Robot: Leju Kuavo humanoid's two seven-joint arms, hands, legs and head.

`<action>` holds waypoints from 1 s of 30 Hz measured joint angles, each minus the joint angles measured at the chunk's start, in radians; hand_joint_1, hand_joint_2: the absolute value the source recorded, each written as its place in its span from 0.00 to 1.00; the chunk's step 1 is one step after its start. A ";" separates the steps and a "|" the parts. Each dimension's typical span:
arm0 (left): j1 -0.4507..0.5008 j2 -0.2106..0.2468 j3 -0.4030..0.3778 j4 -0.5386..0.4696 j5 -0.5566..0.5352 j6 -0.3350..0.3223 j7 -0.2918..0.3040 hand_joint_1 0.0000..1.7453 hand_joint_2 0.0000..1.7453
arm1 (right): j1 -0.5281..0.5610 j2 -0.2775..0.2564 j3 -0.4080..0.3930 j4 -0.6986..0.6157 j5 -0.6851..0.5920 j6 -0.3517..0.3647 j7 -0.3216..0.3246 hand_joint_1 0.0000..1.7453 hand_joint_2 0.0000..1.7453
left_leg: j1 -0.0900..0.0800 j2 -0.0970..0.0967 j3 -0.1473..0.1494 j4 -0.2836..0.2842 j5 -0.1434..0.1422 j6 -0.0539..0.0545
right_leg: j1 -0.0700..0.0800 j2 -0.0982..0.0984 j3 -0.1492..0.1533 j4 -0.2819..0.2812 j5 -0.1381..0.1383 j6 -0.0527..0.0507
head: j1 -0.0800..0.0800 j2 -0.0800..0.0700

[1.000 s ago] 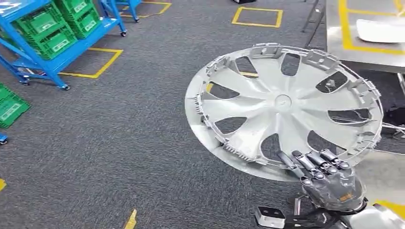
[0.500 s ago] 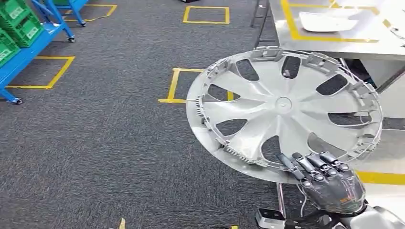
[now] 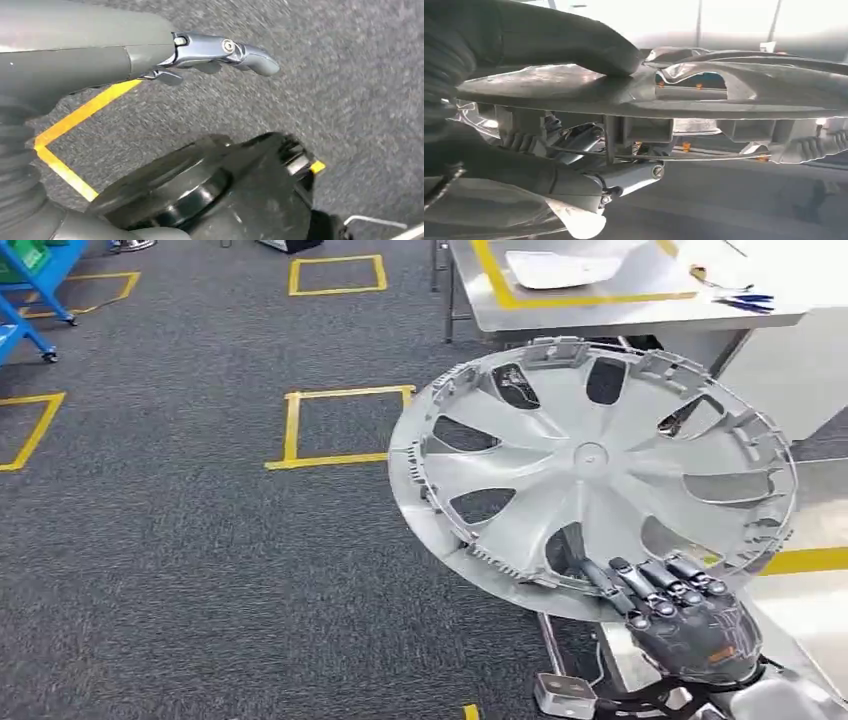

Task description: Take the parts from the cabinet and place them on the table.

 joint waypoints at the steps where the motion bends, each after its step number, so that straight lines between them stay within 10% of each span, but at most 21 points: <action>1: -0.001 0.000 0.000 0.000 0.000 0.000 0.000 0.00 1.00 | 0.000 0.000 0.000 0.001 0.000 0.000 0.000 1.00 1.00 | 0.000 -0.004 0.028 -0.071 0.052 0.004 | 0.000 0.016 0.001 0.001 0.000 0.000 | 0.000 0.000; 2: -0.002 0.000 0.000 0.000 0.000 0.000 0.000 0.00 1.00 | -0.001 0.000 0.001 0.002 0.000 0.000 0.000 1.00 1.00 | 0.001 -0.017 0.067 -0.162 0.105 0.007 | 0.000 0.030 0.004 0.002 0.000 0.000 | 0.000 0.000; 4: -0.002 0.002 0.000 0.000 0.000 0.000 0.000 0.00 1.00 | -0.005 0.000 0.002 0.003 0.000 0.000 0.000 1.00 1.00 | 0.008 -0.121 0.116 -0.278 0.142 0.015 | -0.001 0.054 -0.002 0.008 -0.001 0.007 | 0.002 0.000; 8: -0.003 0.004 0.000 0.000 -0.004 0.000 0.001 0.00 1.00 | -0.013 0.000 0.008 0.006 -0.001 0.000 0.002 1.00 1.00 | 0.004 -0.078 0.116 -0.303 0.143 0.021 | -0.012 0.114 -0.032 0.005 0.014 0.036 | 0.001 0.000; 9: -0.007 0.003 0.000 0.000 -0.004 0.000 0.001 0.00 1.00 | -0.012 0.000 0.008 0.006 -0.001 0.000 0.001 1.00 1.00 | 0.011 -0.060 0.118 -0.313 0.149 0.030 | -0.014 0.097 -0.044 0.015 0.005 0.037 | 0.001 0.000; 11: -0.009 0.003 0.000 0.000 -0.006 0.000 0.001 0.00 1.00 | -0.019 0.000 0.011 0.008 -0.001 0.000 0.000 1.00 1.00 | 0.006 -0.032 0.119 -0.315 0.150 0.036 | -0.003 -0.019 -0.095 0.120 -0.057 0.043 | 0.008 0.000; 14: -0.006 0.002 0.000 0.000 -0.006 0.000 0.001 0.00 1.00 | -0.016 0.000 0.015 0.010 -0.001 0.000 0.001 1.00 1.00 | 0.001 0.016 0.119 -0.315 0.147 0.039 | -0.006 -0.050 -0.195 0.328 -0.134 0.050 | 0.008 0.000; 17: -0.009 0.001 0.000 0.000 -0.006 0.000 0.001 0.00 1.00 | -0.015 0.000 0.016 0.015 -0.001 0.000 0.001 1.00 1.00 | 0.002 0.061 0.123 -0.315 0.142 0.035 | -0.008 -0.069 -0.107 0.168 -0.036 0.052 | 0.007 0.000; 19: -0.010 0.001 0.000 0.000 -0.006 -0.001 0.001 0.00 1.00 | -0.018 0.000 0.016 0.015 -0.001 0.000 0.001 1.00 1.00 | -0.003 0.080 0.132 -0.314 0.136 0.025 | 0.000 -0.156 -0.019 0.012 -0.014 0.052 | 0.008 0.000; 24: -0.013 0.000 0.000 0.000 -0.006 -0.001 0.001 0.00 1.00 | -0.016 0.000 0.016 0.016 -0.001 0.000 0.004 1.00 1.00 | -0.005 0.121 0.145 -0.307 0.118 0.000 | 0.003 -0.090 -0.011 0.007 -0.004 0.012 | 0.006 0.000; 27: -0.011 0.000 0.000 0.000 -0.006 -0.003 0.001 0.00 1.00 | -0.020 0.000 0.018 0.016 -0.001 0.000 0.013 1.00 1.00 | 0.001 0.010 0.065 -0.121 0.009 -0.006 | 0.002 -0.056 -0.011 0.007 -0.002 -0.003 | 0.003 0.000; 30: -0.005 -0.001 0.000 0.000 -0.006 -0.005 0.001 0.00 1.00 | -0.019 0.000 0.022 0.019 -0.001 0.000 0.018 1.00 1.00 | 0.000 0.002 -0.012 0.022 -0.019 0.000 | 0.008 -0.012 -0.009 0.007 -0.002 -0.005 | 0.003 0.000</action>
